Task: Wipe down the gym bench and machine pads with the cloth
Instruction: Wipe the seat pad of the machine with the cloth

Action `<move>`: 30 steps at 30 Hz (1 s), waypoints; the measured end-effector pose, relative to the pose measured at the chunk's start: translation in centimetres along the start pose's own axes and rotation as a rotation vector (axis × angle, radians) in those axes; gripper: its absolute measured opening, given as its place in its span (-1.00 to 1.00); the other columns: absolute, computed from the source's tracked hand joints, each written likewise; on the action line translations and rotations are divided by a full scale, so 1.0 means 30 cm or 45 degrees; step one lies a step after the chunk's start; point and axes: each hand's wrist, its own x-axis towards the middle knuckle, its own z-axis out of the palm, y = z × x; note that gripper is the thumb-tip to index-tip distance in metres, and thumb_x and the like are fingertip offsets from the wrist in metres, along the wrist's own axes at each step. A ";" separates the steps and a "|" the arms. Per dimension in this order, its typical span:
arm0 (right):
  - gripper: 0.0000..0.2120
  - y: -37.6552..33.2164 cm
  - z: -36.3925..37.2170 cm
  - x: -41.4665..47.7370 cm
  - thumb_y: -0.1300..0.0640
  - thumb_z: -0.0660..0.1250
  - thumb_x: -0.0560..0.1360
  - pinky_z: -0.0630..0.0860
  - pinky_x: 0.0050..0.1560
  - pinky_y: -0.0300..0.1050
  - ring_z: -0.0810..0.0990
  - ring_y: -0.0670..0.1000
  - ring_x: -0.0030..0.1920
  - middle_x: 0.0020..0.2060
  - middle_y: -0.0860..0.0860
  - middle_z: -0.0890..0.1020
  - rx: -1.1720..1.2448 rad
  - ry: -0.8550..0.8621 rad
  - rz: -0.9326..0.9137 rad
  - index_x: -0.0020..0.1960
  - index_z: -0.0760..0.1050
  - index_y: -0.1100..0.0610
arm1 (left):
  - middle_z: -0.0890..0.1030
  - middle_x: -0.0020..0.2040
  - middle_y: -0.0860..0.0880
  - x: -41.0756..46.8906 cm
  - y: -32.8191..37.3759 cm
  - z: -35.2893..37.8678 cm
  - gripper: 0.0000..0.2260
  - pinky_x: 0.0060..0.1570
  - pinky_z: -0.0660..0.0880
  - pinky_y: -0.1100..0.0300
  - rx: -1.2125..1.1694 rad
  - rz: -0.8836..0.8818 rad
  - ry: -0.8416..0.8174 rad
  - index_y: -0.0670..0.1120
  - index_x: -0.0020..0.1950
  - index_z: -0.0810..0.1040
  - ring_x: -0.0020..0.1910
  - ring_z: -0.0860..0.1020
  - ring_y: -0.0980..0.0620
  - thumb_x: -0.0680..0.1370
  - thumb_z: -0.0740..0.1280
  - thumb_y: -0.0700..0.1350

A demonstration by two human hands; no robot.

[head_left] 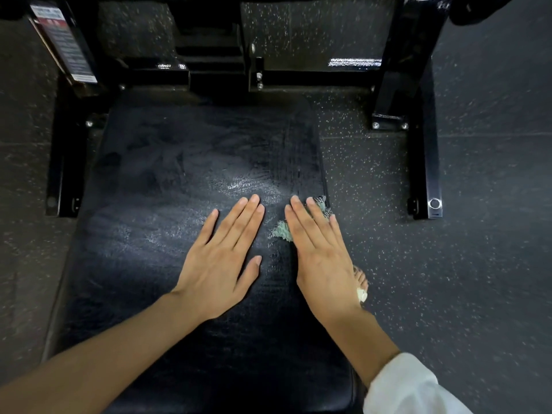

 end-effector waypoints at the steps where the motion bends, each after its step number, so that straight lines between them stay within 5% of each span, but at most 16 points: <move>1: -0.31 0.003 -0.003 0.014 0.38 0.16 0.40 0.14 0.52 0.11 0.21 0.07 0.54 0.52 0.03 0.30 0.007 0.008 -0.008 0.53 0.25 0.17 | 0.06 0.62 -0.10 0.010 0.001 -0.001 -0.42 0.53 0.02 -0.08 -0.005 -0.003 0.000 -0.18 0.61 0.09 0.61 0.03 -0.02 0.63 0.01 0.06; 13: -0.35 0.080 -0.017 0.112 0.40 0.18 0.44 0.14 0.54 0.08 0.19 0.05 0.55 0.53 0.04 0.30 0.169 0.022 -0.086 0.52 0.28 0.18 | -0.02 0.63 -0.08 0.294 0.018 -0.029 -0.41 0.55 -0.21 0.03 -0.070 -0.132 0.044 -0.18 0.62 0.00 0.61 -0.07 -0.01 0.61 -0.04 0.00; 24: -0.38 0.148 -0.006 0.302 0.42 0.26 0.47 0.07 0.53 0.09 0.16 0.12 0.56 0.52 0.08 0.30 0.279 0.069 -0.140 0.51 0.28 0.22 | -0.04 0.63 -0.04 0.365 0.018 -0.054 -0.45 0.55 -0.22 0.08 -0.059 -0.164 0.041 -0.15 0.62 -0.02 0.61 -0.09 0.04 0.66 -0.07 0.01; 27: -0.43 0.144 -0.028 0.383 0.32 0.10 0.52 -0.04 0.55 0.06 0.09 0.12 0.58 0.55 0.08 0.25 0.290 0.024 -0.160 0.54 0.23 0.22 | -0.04 0.63 -0.04 0.376 0.023 -0.054 -0.45 0.55 -0.23 0.11 -0.079 -0.200 0.053 -0.14 0.62 -0.04 0.61 -0.10 0.06 0.66 -0.05 0.02; 30: -0.38 0.157 -0.036 0.420 0.37 0.15 0.54 -0.16 0.56 0.02 -0.05 0.08 0.60 0.59 0.04 0.12 0.332 -0.058 -0.194 0.58 0.12 0.18 | -0.05 0.63 -0.04 0.386 0.031 -0.057 -0.43 0.55 -0.25 0.14 -0.106 -0.249 0.063 -0.14 0.62 -0.05 0.61 -0.12 0.07 0.65 -0.05 0.03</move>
